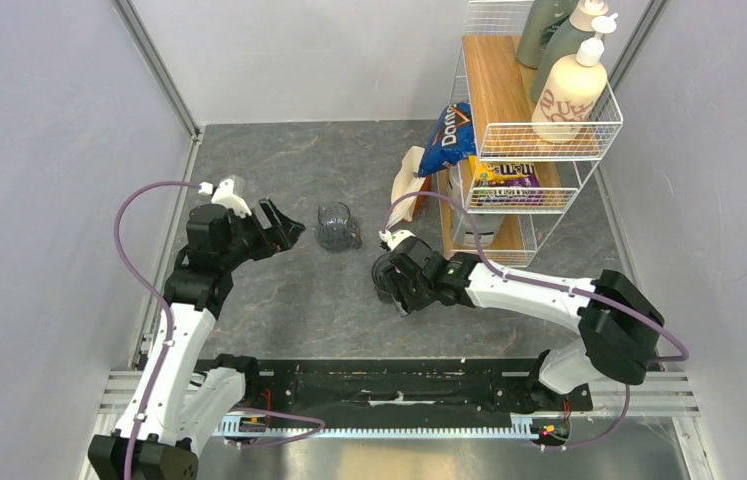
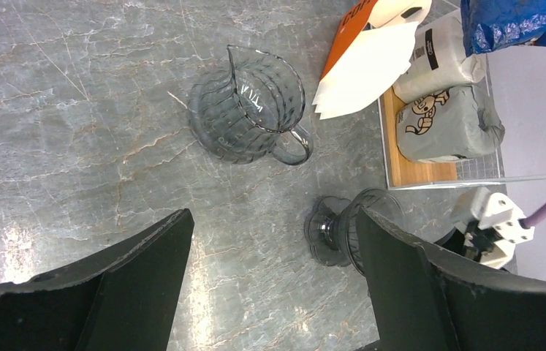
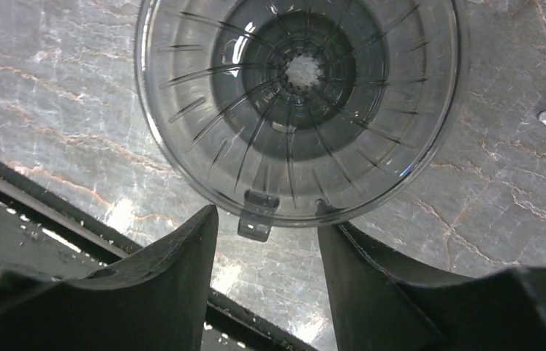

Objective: Place the coffee filter in the dripper

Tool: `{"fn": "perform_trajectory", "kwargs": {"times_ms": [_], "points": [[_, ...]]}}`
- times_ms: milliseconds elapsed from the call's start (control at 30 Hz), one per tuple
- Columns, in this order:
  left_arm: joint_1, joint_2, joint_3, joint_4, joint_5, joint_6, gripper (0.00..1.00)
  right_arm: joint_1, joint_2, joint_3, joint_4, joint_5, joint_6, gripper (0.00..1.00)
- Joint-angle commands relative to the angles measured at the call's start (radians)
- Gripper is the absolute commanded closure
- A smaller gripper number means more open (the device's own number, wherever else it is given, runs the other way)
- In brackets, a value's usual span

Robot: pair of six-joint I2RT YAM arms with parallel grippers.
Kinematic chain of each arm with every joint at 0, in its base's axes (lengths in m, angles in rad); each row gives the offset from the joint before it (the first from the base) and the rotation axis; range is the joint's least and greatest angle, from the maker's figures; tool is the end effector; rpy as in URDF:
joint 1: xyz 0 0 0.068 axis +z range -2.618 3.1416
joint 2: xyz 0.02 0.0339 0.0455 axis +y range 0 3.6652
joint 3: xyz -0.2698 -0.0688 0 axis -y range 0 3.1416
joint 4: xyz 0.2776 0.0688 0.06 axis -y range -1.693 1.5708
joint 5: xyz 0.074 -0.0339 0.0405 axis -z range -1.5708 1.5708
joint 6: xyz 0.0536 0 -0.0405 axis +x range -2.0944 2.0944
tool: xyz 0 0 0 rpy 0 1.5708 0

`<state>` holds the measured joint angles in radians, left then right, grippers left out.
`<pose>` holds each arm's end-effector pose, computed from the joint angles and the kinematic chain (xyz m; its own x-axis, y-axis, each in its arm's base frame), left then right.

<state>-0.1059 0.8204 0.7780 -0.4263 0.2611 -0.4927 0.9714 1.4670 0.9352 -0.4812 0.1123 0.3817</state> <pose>0.2254 -0.0379 0.3022 -0.5524 -0.4008 -0.7309 0.0793 0.8476 -0.5247 0.1906 0.2683 0.1848 -0.7373 -0.4230 -0.5266 -0.5521 0.8266 0.1089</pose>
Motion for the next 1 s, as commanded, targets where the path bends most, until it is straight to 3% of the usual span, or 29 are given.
{"fn": "perform_trajectory", "kwargs": {"times_ms": [0,300,400,533,600,767,967], "points": [[0.009,-0.024,-0.003,0.000,-0.020,0.003,0.11,0.004,0.040,0.004,0.079,0.050,0.018,0.42],[0.014,-0.033,-0.017,-0.004,-0.025,0.006,0.11,0.003,0.032,0.001,0.091,0.116,0.002,0.65],[0.013,-0.037,-0.017,-0.016,-0.028,0.014,0.11,0.001,0.022,0.000,0.101,0.133,0.007,0.79],[0.014,-0.040,-0.023,-0.020,-0.034,0.018,0.12,0.001,-0.008,-0.031,0.160,0.121,-0.016,0.87],[0.016,-0.044,-0.026,-0.032,-0.034,0.027,0.12,0.000,-0.044,-0.044,0.183,0.129,-0.090,1.00],[0.017,-0.048,-0.004,-0.062,-0.032,0.088,0.12,0.001,-0.126,0.052,0.039,0.072,-0.188,1.00],[0.020,-0.028,0.064,-0.150,-0.015,0.174,0.10,0.002,-0.103,0.331,-0.236,-0.029,-0.292,1.00]]}}
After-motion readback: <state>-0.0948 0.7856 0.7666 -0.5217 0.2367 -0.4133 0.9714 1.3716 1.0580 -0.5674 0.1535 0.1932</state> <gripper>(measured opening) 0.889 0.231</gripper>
